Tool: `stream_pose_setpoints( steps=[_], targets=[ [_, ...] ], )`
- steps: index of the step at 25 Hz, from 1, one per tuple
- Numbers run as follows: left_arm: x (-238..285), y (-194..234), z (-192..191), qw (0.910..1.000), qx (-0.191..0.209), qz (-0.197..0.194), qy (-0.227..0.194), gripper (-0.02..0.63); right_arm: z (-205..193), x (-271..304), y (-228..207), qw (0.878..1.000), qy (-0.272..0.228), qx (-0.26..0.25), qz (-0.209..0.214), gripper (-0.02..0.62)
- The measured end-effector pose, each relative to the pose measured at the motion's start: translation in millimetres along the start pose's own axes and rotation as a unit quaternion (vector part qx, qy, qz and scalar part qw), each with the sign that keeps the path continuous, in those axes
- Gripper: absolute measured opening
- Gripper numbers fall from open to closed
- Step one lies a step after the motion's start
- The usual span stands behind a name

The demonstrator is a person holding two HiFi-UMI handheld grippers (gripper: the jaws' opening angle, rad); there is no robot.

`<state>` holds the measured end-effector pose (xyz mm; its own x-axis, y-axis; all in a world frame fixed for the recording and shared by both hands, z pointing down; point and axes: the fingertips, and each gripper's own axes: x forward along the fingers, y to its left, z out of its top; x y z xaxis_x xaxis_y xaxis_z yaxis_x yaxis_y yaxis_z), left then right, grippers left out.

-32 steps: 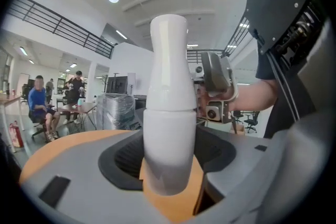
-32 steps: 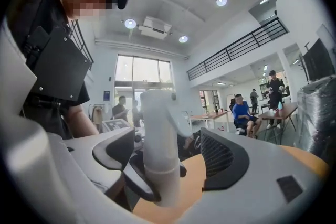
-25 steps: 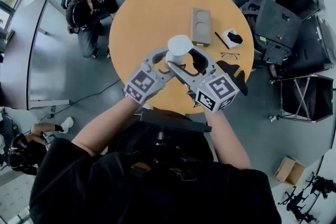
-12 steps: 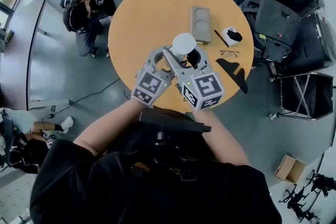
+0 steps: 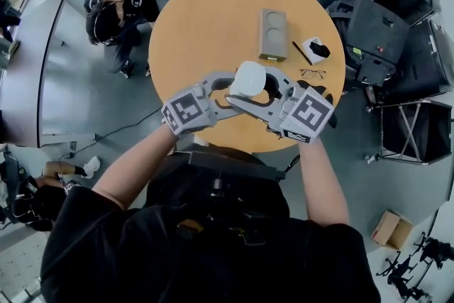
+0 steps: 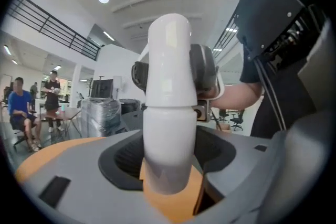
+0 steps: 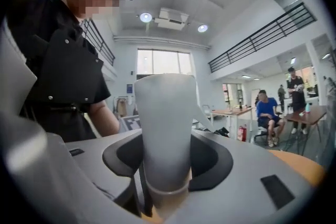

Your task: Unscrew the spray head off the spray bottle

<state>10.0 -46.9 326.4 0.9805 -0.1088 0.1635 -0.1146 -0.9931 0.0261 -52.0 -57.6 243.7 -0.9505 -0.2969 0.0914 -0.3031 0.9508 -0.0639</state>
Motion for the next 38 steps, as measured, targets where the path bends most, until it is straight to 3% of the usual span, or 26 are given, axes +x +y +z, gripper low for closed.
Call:
stream_pose_setpoints(
  steps=[5,7,9,12,17,22,27,32,34,38],
  targets=[
    [-5,-35,8,0.9950,-0.010,-0.098,-0.013,0.305,5,-8,35,0.994,-0.007,-0.009,0.107,0.245],
    [-4,-37,7,0.9945,-0.011,-0.104,-0.007,0.305,4,-10,35,0.994,-0.012,-0.008,0.109,0.245],
    [-4,-29,4,0.9962,-0.020,-0.085,-0.004,0.305,3,-10,22,0.997,-0.012,-0.006,0.074,0.255],
    [-2,-14,-1,0.9984,-0.034,-0.046,-0.002,0.305,-2,-13,3,1.000,-0.013,0.004,0.016,0.350],
    [1,10,-9,0.9986,-0.047,0.023,0.008,0.305,1,-24,-21,0.997,-0.037,0.007,-0.069,0.360],
    [5,41,-12,0.9897,-0.058,0.130,0.013,0.307,1,-31,-44,0.981,-0.059,0.010,-0.185,0.359],
    [9,61,-13,0.9769,-0.059,0.204,0.023,0.307,-4,-19,-59,0.964,-0.047,0.024,-0.262,0.356],
    [12,62,-15,0.9706,-0.067,0.230,0.022,0.307,-8,-11,-66,0.957,-0.058,0.037,-0.282,0.305],
    [12,60,-15,0.9721,-0.063,0.225,0.022,0.307,-8,-14,-67,0.959,-0.058,0.034,-0.277,0.244],
    [13,52,-15,0.9834,-0.048,0.174,0.017,0.305,-6,-15,-59,0.975,-0.065,0.024,-0.211,0.239]
  ],
)
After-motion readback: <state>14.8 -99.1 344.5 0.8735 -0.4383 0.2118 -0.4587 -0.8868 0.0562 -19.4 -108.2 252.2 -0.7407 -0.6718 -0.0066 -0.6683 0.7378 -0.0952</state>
